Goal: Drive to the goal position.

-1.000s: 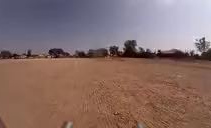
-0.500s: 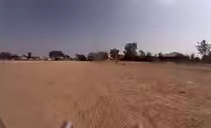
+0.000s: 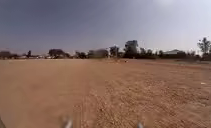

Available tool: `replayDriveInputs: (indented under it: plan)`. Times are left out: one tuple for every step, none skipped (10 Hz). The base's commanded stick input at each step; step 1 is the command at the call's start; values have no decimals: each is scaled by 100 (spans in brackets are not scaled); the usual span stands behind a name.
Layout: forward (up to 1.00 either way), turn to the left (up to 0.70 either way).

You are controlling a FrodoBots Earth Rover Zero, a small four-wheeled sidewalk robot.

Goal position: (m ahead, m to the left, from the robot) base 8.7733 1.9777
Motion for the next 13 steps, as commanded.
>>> replayDriveInputs:
  plan:
    - [100,0]
    - [100,0]
    - [100,0]
    - [100,0]
    - [100,0]
    - [100,0]
    - [100,0]
    - [100,0]
    - [100,0]
    - [100,0]
    - [100,0]
    - [100,0]
    - [100,0]
